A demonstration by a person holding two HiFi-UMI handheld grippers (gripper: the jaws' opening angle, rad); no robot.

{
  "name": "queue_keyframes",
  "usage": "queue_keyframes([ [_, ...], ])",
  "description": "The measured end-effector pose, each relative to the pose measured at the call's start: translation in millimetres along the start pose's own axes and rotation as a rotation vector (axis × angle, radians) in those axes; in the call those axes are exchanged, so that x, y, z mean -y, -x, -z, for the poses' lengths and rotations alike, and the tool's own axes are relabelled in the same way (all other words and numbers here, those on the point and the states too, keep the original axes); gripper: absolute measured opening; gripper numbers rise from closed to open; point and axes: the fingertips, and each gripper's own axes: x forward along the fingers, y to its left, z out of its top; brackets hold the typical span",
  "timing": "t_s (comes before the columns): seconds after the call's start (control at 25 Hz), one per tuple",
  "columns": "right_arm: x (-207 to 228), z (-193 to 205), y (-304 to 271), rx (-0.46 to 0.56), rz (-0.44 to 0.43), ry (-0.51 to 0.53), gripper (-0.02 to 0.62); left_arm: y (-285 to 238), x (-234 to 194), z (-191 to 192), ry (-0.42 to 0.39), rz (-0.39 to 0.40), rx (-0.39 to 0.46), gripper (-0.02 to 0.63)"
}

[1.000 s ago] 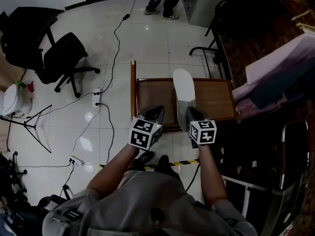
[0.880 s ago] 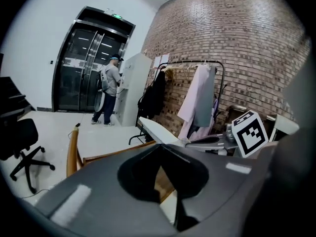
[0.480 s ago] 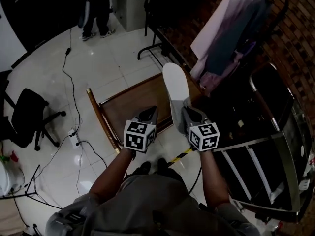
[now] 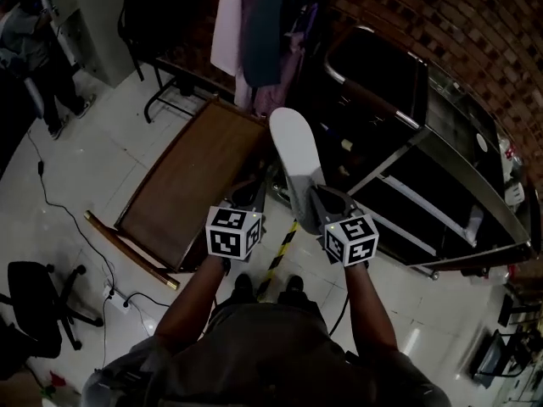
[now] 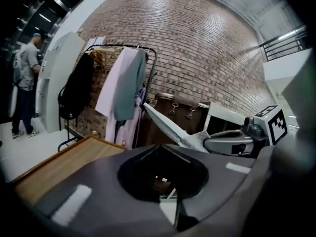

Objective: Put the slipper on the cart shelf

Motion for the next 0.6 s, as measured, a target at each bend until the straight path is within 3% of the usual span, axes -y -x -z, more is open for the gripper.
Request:
queue_keyframes([
  [0.24, 62.8, 42.8, 91.2, 0.021, 0.151, -0.084, 0.008, -46.8, 105.1, 12.3, -0.079, 0.151, -0.045, 0.008],
  [0.6, 161.8, 119.0, 251.0, 0.038, 0.300, -0.179, 0.008, -96.8, 292.9, 55.0, -0.172, 0.281, -0.106, 0.008],
])
